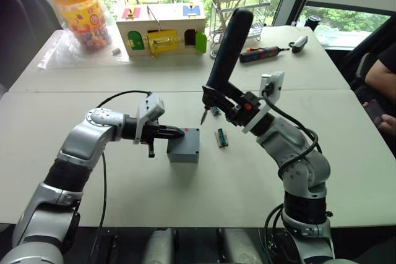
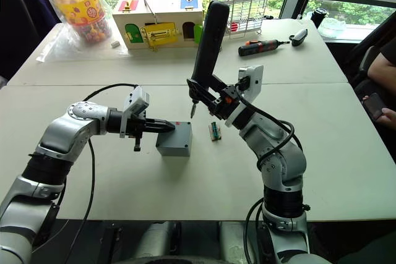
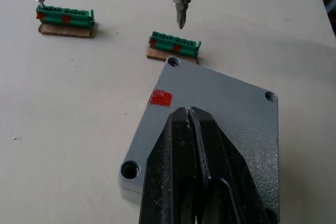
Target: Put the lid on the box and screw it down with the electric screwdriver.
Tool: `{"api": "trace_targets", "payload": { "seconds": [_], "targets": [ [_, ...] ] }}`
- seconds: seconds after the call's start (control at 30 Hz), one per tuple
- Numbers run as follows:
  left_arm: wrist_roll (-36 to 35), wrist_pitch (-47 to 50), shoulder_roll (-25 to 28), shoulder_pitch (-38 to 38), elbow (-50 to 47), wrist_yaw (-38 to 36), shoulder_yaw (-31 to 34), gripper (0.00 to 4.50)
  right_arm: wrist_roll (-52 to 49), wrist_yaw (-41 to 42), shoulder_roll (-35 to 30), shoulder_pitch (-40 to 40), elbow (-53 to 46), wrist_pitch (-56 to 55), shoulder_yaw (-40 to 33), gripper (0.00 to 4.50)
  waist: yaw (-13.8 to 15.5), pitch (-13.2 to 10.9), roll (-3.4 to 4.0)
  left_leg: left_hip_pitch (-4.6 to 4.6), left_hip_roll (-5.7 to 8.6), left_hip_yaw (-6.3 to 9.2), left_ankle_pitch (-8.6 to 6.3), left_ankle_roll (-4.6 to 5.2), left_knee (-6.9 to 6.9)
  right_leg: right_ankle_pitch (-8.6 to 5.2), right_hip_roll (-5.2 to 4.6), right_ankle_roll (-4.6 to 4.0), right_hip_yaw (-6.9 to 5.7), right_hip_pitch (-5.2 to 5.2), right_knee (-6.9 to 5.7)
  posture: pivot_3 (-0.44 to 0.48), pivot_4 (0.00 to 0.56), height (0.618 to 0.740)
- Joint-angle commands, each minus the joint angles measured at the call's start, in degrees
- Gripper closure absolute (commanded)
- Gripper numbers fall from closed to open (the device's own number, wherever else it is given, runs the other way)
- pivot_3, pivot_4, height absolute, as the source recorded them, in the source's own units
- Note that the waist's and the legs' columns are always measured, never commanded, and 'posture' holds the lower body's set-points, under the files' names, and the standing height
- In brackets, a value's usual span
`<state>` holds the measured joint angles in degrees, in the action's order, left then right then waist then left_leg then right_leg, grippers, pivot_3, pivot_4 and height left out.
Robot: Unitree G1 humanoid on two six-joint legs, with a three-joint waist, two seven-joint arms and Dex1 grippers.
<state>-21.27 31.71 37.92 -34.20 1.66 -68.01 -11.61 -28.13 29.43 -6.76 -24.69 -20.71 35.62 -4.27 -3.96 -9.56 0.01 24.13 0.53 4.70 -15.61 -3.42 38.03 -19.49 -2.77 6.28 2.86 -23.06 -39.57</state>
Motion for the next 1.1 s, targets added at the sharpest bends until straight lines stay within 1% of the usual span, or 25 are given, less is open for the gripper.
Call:
{"api": "trace_targets", "payload": {
  "seconds": [0.03,0.43,0.73,0.9,1.1],
  "targets": [
    [1.15,-0.12,0.36,1.58,-1.18,0.3,-0.5,4.5,-0.08,0.52,-0.28,-0.91,-1.57,-4.15,1.42,2.73,-0.01,0.0,0.0,-0.03,-0.02,0.0,0.0,0.0,-0.01,0.0,0.0,0.0,0.0,0.02,0.0,0.0,0.15,0.74],
    [1.81,-0.84,0.1,1.27,0.28,0.53,-0.65,4.5,-1.21,-0.52,-0.77,0.47,-1.9,-4.72,4.04,2.73,0.04,0.0,0.0,-0.2,-0.06,0.03,-0.01,0.01,-0.02,0.0,0.0,0.0,0.0,0.23,0.02,0.0,0.15,0.74],
    [2.35,-1.77,-0.46,0.61,1.75,0.27,-0.92,4.5,1.37,-0.34,-1.87,1.89,1.44,-8.17,5.63,2.73,0.09,0.0,0.0,-0.49,-0.03,0.02,-0.03,0.04,-0.02,0.0,0.0,0.0,0.0,0.5,0.03,0.0,0.15,0.74],
    [2.56,-2.1,-0.37,0.82,1.84,0.16,-0.91,4.5,0.73,-0.43,-1.24,1.42,1.44,-8.51,6.18,2.73,0.07,0.0,0.0,-0.53,-0.05,0.02,-0.03,0.04,-0.04,0.0,0.0,0.0,0.0,0.54,0.04,0.0,0.15,0.74],
    [2.58,-2.17,-0.36,0.98,1.69,0.28,-0.84,4.5,0.25,-0.97,-2.06,-0.39,-0.63,-8.43,4.86,2.73,0.07,0.0,0.0,-0.54,-0.08,0.02,-0.03,0.04,-0.04,0.0,-0.01,0.0,0.0,0.55,0.04,0.0,0.15,0.74]
  ]
}}
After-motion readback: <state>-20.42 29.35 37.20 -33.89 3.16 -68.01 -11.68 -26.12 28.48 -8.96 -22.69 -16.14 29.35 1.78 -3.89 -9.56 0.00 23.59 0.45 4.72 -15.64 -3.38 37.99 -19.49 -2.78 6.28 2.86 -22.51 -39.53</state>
